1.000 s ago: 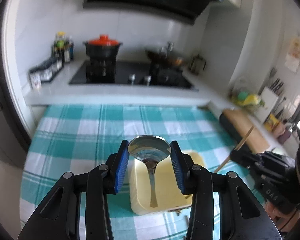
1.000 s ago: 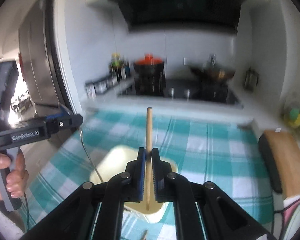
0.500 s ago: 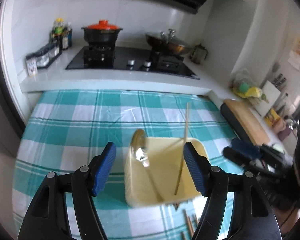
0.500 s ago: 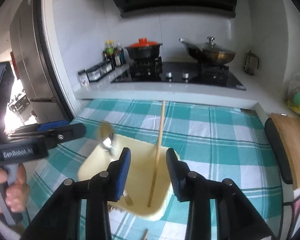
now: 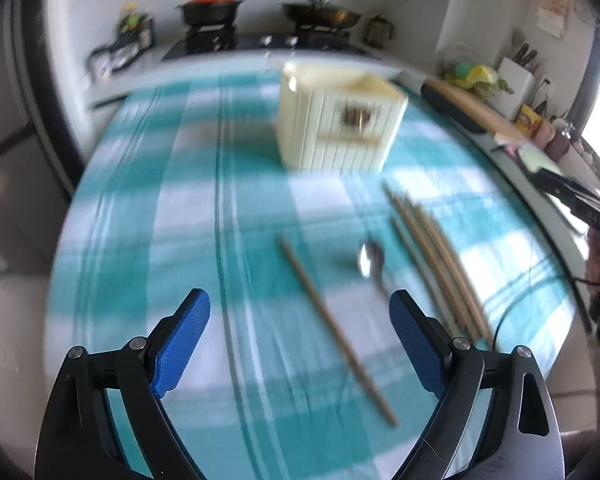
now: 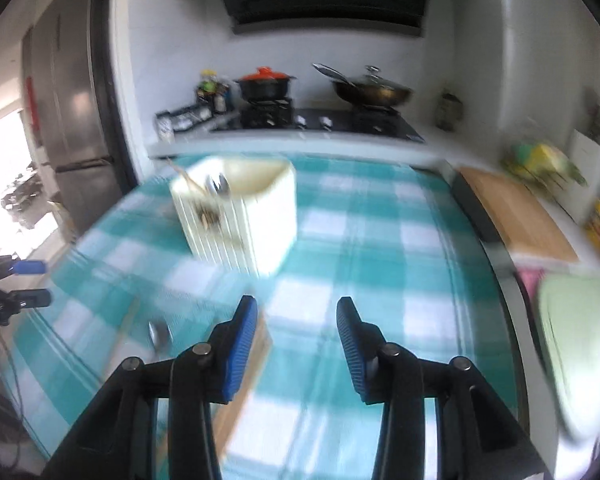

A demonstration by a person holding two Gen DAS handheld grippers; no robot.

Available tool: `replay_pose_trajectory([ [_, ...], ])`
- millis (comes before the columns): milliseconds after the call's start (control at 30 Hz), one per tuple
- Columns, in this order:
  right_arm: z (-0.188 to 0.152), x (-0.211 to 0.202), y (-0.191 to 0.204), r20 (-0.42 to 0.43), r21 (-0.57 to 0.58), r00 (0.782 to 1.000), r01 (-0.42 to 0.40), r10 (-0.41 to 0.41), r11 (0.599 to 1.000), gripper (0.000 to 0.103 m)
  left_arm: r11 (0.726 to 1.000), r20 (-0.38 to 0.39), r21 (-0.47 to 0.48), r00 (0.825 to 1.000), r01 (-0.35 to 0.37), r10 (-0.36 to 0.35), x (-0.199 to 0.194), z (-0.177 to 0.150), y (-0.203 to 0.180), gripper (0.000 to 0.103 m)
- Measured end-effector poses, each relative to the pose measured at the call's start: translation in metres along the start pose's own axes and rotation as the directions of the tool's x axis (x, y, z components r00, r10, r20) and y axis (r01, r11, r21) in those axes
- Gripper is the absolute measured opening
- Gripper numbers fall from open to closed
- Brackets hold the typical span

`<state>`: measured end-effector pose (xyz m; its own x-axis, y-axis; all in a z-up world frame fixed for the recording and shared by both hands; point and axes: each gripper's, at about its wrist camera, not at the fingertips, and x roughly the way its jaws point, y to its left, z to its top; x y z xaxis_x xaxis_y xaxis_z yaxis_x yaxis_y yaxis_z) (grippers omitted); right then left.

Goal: Organize utensils
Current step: 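Withdraw both open tools from the holder back over the remaining utensils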

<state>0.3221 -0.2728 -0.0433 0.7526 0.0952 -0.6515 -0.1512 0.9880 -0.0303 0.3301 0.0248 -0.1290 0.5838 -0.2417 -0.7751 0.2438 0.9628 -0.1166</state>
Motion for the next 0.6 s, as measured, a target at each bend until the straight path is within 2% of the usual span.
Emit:
replay_pose_trajectory([
  [133,-0.076,-0.006,0.004,-0.046,0.062,0.997,0.066,-0.063,0.996,0.042,0.997,0.003,-0.069,0.999,-0.038,0.038,0.001,-0.052,-0.005,0.092],
  [233,-0.108,-0.007,0.011,-0.112,0.042,0.99,0.097,-0.092,0.994,0.042,0.993,0.032,-0.094,0.997,-0.067,0.07,-0.004,-0.071,-0.012,0.092],
  [300,-0.117,-0.009,0.016,-0.158,-0.02,0.981,0.114,-0.116,0.993,0.042,0.992,0.045,-0.105,0.996,-0.066,0.071,-0.009,-0.077,-0.015,0.092],
  [333,-0.12,-0.015,0.019,-0.161,-0.073,0.974,0.152,-0.162,0.986,0.042,0.993,0.049,-0.103,0.996,-0.063,0.068,-0.011,-0.08,-0.014,0.092],
  [433,-0.115,-0.04,0.019,-0.105,-0.158,0.95,0.275,-0.293,0.949,0.042,0.993,0.074,-0.089,0.994,-0.074,0.081,-0.016,-0.082,-0.015,0.095],
  [500,-0.11,-0.054,0.016,-0.061,-0.209,0.909,0.392,-0.412,0.896,0.042,0.992,0.091,-0.098,0.991,-0.086,0.095,-0.019,-0.079,-0.014,0.095],
  [533,-0.106,-0.062,0.015,-0.018,-0.234,0.879,0.46,-0.477,0.856,0.042,0.991,0.096,-0.105,0.991,-0.081,0.091,-0.02,-0.078,-0.013,0.096],
  [567,-0.102,-0.069,0.012,0.016,-0.247,0.85,0.514,-0.526,0.822,0.042,0.991,0.1,-0.113,0.992,-0.071,0.083,-0.02,-0.076,-0.013,0.096],
  [600,-0.1,-0.072,0.011,0.034,-0.25,0.832,0.543,-0.554,0.801,0.042,0.991,0.1,-0.116,0.992,-0.067,0.079,-0.019,-0.075,-0.013,0.097],
])
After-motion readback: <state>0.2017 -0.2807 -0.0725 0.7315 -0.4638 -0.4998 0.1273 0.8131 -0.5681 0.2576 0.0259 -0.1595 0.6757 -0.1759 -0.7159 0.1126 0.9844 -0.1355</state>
